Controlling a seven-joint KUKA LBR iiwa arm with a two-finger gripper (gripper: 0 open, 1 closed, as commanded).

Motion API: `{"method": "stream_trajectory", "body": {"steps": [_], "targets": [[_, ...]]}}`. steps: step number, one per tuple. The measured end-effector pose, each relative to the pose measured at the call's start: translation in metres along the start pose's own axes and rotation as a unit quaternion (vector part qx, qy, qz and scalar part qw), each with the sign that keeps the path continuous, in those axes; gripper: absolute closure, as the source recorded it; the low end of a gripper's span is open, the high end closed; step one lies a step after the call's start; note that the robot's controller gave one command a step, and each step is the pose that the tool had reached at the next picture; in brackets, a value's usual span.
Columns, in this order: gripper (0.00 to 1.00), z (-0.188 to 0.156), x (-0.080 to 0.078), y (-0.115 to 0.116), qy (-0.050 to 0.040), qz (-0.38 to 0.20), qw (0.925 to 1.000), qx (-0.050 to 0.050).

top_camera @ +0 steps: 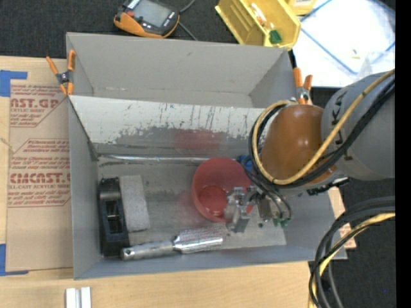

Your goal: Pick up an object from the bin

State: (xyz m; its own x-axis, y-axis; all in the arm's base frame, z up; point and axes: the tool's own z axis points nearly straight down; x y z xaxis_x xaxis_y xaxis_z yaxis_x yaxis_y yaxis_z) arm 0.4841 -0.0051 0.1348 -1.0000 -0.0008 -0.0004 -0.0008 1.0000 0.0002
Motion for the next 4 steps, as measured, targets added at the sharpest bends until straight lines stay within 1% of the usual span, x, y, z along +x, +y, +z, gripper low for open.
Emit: {"method": "stream_trajectory", "body": {"steps": [1, 2, 3, 4], "targets": [[1.00, 0.000, 0.000, 0.000, 0.0000, 0.000, 1.0000, 0.000], [1.00, -0.087, -0.008, -0.004, -0.0007, -0.217, 0.9762, -0.001], [1.00, -0.087, -0.008, -0.004, -0.0012, -0.217, 0.9762, -0.001], [1.00, -0.060, -0.003, 0.008, -0.0006, -0.209, 0.9779, -0.002]]}}
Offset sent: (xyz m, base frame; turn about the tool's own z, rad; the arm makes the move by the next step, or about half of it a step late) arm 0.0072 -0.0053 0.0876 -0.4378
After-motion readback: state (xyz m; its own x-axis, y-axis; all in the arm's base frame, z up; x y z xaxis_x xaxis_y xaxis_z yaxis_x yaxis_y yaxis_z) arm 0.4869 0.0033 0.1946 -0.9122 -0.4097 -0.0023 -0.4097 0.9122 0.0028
